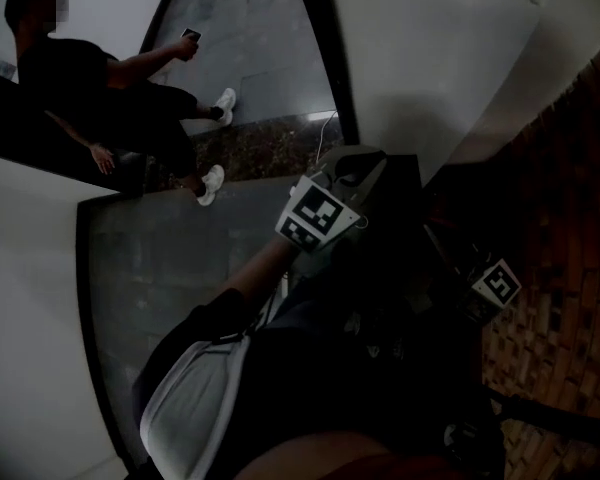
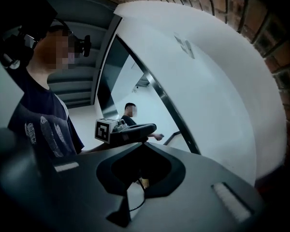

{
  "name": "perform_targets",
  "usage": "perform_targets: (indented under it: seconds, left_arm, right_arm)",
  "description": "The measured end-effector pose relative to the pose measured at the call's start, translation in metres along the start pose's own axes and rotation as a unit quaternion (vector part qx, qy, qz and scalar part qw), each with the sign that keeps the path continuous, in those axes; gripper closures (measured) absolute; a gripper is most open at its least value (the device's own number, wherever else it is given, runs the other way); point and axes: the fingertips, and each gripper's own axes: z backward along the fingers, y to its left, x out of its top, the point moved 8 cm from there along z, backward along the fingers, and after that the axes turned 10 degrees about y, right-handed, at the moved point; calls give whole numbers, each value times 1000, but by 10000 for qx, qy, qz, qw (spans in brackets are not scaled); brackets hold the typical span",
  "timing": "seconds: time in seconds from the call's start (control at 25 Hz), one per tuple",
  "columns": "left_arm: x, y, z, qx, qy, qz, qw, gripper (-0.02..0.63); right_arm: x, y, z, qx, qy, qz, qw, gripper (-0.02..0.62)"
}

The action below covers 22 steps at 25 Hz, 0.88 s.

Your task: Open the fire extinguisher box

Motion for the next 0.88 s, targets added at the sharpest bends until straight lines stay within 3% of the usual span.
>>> perform_targets:
  seconds: [0.2, 0.6, 0.88]
  left_arm:
    - [-11, 30, 11, 132, -46, 191, 9997, 604]
    - [-31, 104, 40, 862, -212, 412, 9952, 604]
    - [-53, 158, 62, 1224, -163, 551, 9908, 604]
  right_arm:
    - [19, -3, -41, 309, 200, 202, 9991, 594]
    - [46, -8, -145, 1179, 692, 520, 9892, 594]
    - [67, -19, -215, 1406, 872, 755, 9833, 594]
